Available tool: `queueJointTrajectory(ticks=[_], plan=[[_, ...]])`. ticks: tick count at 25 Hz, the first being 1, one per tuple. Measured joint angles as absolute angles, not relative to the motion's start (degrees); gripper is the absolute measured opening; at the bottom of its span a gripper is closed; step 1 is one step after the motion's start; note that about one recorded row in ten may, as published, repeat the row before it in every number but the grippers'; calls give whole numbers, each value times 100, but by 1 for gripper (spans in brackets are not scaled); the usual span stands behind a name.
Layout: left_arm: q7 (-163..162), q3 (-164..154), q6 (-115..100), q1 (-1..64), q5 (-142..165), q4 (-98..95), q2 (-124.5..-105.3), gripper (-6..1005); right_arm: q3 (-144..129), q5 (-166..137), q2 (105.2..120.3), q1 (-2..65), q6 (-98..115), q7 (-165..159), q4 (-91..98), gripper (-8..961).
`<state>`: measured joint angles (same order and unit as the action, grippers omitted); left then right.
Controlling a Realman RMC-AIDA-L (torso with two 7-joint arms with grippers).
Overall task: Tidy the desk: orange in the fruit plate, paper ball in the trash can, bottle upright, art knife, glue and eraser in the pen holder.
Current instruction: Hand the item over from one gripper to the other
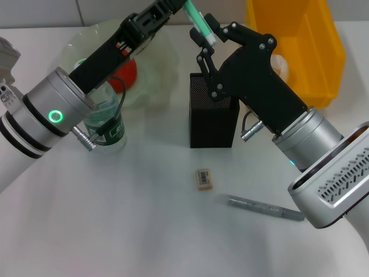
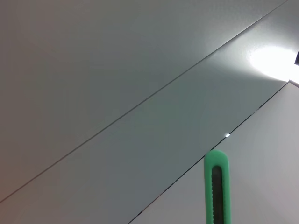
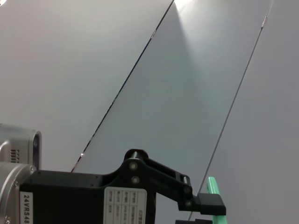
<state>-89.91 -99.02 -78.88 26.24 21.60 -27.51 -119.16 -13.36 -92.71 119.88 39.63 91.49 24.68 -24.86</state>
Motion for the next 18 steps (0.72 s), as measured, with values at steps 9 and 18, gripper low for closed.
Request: queueJointTrajectory(ticks=[9, 18], plan=[[-8905, -9968, -7881, 2649, 2197, -2749, -11922, 231, -1340, -9272, 11989, 3953, 9149, 2470, -2491, 174], [-8903, -9982, -7911, 2663, 2191, -2755, -11920, 395, -1339, -9272, 11988, 3942, 9149, 2471, -2464, 172]])
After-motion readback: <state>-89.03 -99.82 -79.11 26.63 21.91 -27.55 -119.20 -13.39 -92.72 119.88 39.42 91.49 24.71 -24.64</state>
